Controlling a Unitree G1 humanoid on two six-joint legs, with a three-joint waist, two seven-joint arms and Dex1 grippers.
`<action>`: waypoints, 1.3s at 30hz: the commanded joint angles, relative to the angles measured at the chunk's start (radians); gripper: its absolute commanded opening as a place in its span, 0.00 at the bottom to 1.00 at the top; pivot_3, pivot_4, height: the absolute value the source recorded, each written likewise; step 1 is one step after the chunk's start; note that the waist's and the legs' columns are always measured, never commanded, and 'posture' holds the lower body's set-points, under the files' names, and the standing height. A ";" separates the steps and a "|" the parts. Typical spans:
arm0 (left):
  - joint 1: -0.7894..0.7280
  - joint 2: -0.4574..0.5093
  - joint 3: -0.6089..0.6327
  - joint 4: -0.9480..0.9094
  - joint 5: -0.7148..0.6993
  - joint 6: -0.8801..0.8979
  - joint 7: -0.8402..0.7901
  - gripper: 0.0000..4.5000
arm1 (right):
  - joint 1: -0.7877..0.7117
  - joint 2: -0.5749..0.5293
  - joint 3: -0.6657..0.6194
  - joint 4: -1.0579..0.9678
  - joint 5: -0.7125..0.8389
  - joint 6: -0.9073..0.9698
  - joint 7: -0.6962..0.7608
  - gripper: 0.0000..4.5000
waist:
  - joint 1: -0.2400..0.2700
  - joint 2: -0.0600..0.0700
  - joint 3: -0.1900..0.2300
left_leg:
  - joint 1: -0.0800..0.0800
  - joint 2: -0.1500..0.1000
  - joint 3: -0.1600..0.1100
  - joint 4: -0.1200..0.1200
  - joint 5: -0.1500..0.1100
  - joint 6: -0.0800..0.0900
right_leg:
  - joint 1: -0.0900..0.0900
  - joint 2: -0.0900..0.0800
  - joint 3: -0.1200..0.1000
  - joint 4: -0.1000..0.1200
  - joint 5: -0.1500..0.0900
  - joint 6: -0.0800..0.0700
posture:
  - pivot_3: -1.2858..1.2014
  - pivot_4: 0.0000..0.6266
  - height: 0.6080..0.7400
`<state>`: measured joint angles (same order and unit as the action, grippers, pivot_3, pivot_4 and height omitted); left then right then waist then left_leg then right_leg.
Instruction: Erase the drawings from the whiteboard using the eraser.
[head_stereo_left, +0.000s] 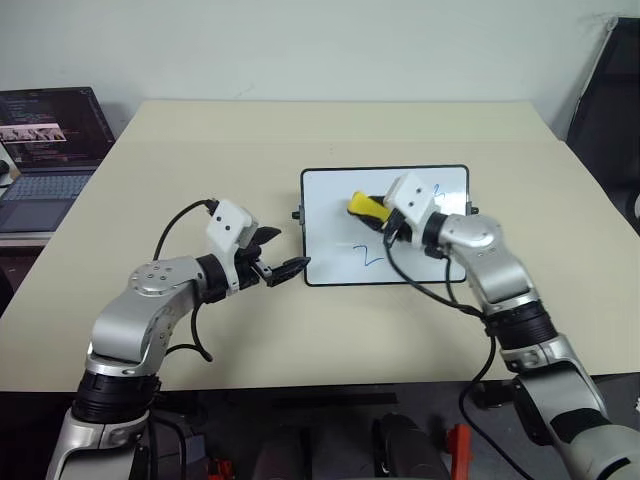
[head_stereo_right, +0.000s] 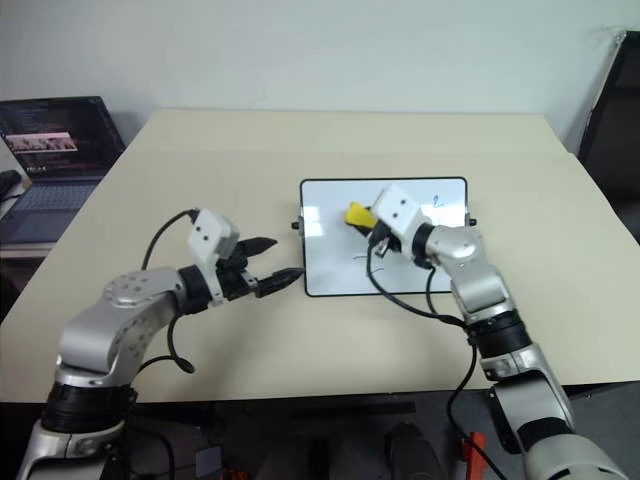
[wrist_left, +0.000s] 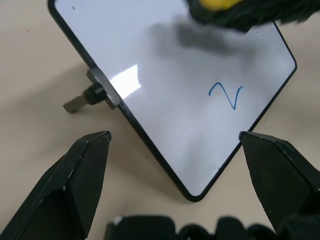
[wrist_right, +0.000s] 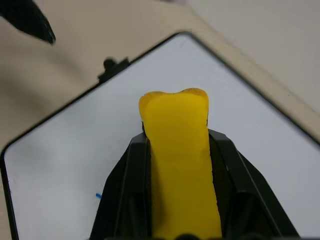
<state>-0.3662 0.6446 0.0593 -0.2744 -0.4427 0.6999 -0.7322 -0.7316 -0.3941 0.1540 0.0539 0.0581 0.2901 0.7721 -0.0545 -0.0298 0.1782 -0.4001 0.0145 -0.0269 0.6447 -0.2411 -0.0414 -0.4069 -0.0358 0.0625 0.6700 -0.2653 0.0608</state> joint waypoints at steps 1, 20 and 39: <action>-0.014 0.026 0.037 -0.057 -0.021 -0.022 -0.018 1.00 | 0.024 -0.049 -0.064 -0.141 0.077 0.041 0.044 0.25 | 0.002 0.000 0.000 | 0.000 0.000 0.000 0.000 0.000 0.000 | 0.000 0.000 0.000 -0.001 0.000 0.000 | 0.52 0.24 1.00; -0.012 0.122 0.052 -0.056 -0.034 -0.051 -0.115 1.00 | 0.287 -0.433 -0.273 -0.278 0.258 0.134 0.206 0.25 | 0.009 -0.001 0.001 | -0.001 0.001 0.002 -0.001 -0.001 0.000 | 0.002 0.001 0.000 -0.007 0.000 0.000 | 0.52 0.24 1.00; -0.014 0.127 0.033 -0.055 -0.033 -0.052 -0.145 1.00 | 0.314 -0.406 -0.252 -0.350 0.298 0.165 0.164 0.25 | 0.014 -0.001 0.001 | -0.001 0.001 0.002 0.000 -0.001 0.000 | 0.002 0.001 0.000 -0.007 0.000 0.000 | 0.52 0.24 1.00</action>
<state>-0.3643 0.7625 0.0821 -0.3111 -0.4698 0.6678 -0.8678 -0.3967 -0.8141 -0.0955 -0.2514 0.3350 0.4568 0.9570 -0.0403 -0.0312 0.1791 -0.4011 0.0151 -0.0249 0.6443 -0.2417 -0.0412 -0.4051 -0.0351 0.0627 0.6632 -0.2653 0.0612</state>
